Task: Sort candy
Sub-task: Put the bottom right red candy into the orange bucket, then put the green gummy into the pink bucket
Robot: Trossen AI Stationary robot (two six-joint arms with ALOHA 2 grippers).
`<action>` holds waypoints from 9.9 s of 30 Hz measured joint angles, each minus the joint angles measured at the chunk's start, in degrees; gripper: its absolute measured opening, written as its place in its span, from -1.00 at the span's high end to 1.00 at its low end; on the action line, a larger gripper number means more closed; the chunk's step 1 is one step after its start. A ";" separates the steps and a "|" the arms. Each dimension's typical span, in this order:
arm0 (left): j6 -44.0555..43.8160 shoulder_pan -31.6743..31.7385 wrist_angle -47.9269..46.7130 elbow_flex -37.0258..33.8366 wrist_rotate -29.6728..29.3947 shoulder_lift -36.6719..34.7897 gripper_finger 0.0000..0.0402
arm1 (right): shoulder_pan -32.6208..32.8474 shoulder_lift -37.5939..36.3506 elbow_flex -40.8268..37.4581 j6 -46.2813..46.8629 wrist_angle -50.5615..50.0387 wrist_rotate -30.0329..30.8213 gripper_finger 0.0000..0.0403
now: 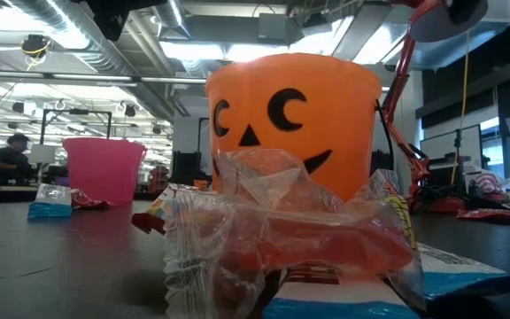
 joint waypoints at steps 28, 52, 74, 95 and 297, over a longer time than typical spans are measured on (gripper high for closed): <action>-1.29 -0.01 -0.09 0.00 0.39 0.00 0.61 | -2.77 0.00 0.02 -9.34 9.96 -4.40 0.99; -2.59 0.01 -1.39 0.00 0.04 0.04 0.61 | -15.83 6.90 0.04 -11.82 14.97 -21.77 0.99; -4.26 -0.01 -0.87 0.07 0.04 4.28 0.61 | -16.60 9.27 0.02 -10.48 13.46 -21.95 0.86; -3.81 0.25 7.68 0.00 -1.31 5.06 0.61 | -14.91 -6.37 0.02 3.28 -14.55 -29.81 0.17; -29.44 17.06 -71.93 25.90 -23.13 -2.85 1.00 | -12.75 8.13 20.15 -14.45 -20.70 -11.88 0.12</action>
